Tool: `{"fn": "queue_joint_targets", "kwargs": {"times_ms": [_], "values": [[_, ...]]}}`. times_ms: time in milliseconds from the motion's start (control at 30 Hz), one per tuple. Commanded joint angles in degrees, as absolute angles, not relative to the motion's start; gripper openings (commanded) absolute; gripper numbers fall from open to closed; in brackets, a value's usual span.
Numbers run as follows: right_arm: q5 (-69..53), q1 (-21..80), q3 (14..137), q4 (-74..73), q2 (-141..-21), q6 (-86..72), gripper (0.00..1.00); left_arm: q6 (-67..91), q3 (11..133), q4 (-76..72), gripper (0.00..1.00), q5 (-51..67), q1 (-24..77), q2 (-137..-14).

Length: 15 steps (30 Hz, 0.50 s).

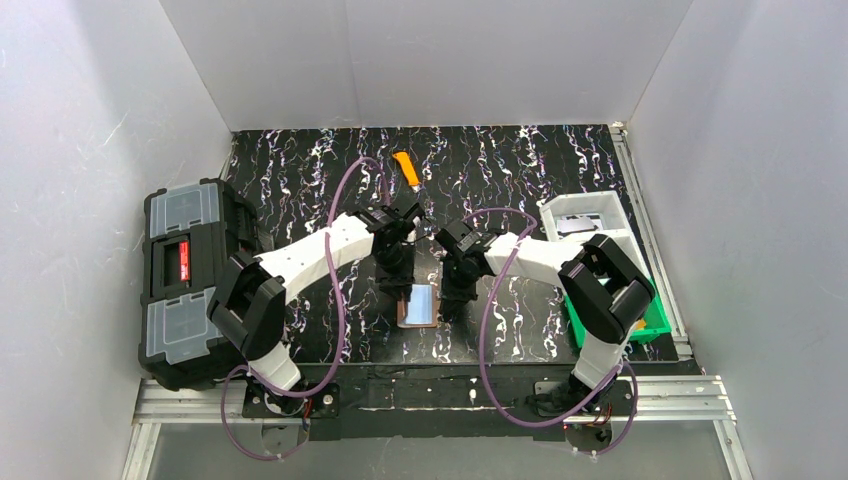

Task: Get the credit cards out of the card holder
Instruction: Close the card holder at the center of the board.

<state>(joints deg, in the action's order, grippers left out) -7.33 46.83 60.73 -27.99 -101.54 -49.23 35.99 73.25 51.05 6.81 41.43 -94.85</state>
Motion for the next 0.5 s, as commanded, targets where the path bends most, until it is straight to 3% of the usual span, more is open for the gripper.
{"fn": "queue_joint_targets", "kwargs": {"times_ms": [0,200,467], "values": [[-5.02,47.37,61.53,-27.16,-103.55,-48.94,0.01,37.03,73.8,48.33,0.23,13.03,42.45,-93.38],[-6.07,47.37,60.16,-25.52,-102.34,-49.04,0.01,37.99,71.33,41.55,0.26,17.65,42.46,-97.17],[-5.94,47.42,58.59,-24.8,-99.33,-49.58,0.01,38.06,69.74,34.32,0.45,19.09,42.37,-101.75]]}}
